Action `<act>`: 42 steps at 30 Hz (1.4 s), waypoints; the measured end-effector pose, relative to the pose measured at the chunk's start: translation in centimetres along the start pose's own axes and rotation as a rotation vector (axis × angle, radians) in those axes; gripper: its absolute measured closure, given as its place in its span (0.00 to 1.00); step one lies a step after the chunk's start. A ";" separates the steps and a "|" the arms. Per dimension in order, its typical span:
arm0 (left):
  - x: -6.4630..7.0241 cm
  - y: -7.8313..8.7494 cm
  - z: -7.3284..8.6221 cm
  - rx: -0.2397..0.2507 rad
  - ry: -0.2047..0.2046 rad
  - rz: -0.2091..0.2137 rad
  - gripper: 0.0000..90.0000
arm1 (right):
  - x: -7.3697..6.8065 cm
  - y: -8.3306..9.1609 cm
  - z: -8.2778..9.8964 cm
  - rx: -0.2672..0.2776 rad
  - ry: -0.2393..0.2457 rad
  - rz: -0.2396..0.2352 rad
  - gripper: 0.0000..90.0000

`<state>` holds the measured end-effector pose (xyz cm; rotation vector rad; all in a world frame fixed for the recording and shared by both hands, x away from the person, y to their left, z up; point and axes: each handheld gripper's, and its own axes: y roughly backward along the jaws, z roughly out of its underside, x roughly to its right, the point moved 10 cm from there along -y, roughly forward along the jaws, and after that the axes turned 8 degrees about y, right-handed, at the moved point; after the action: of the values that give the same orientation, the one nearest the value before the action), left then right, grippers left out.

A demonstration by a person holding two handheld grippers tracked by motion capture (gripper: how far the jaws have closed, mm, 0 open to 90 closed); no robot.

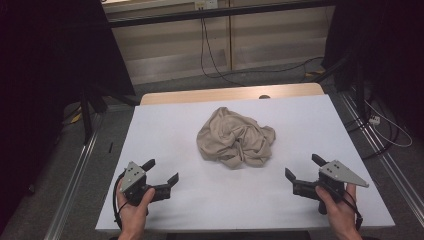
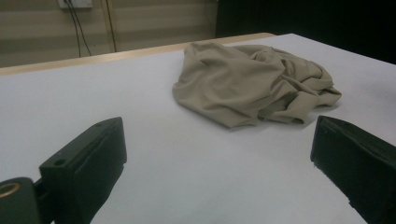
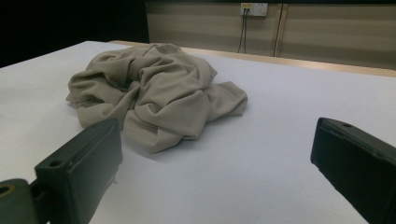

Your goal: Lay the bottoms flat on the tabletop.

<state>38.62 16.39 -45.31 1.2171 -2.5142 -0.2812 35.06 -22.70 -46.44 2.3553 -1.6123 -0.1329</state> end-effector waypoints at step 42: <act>1.0 -1.3 2.0 -0.152 -0.021 0.036 0.06 | -6.3 -7.0 -0.5 -0.130 0.130 -0.235 0.28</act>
<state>38.26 14.89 -47.41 1.1148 -2.4786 -0.4695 39.12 -14.42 -48.42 2.3910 -1.2275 -0.1246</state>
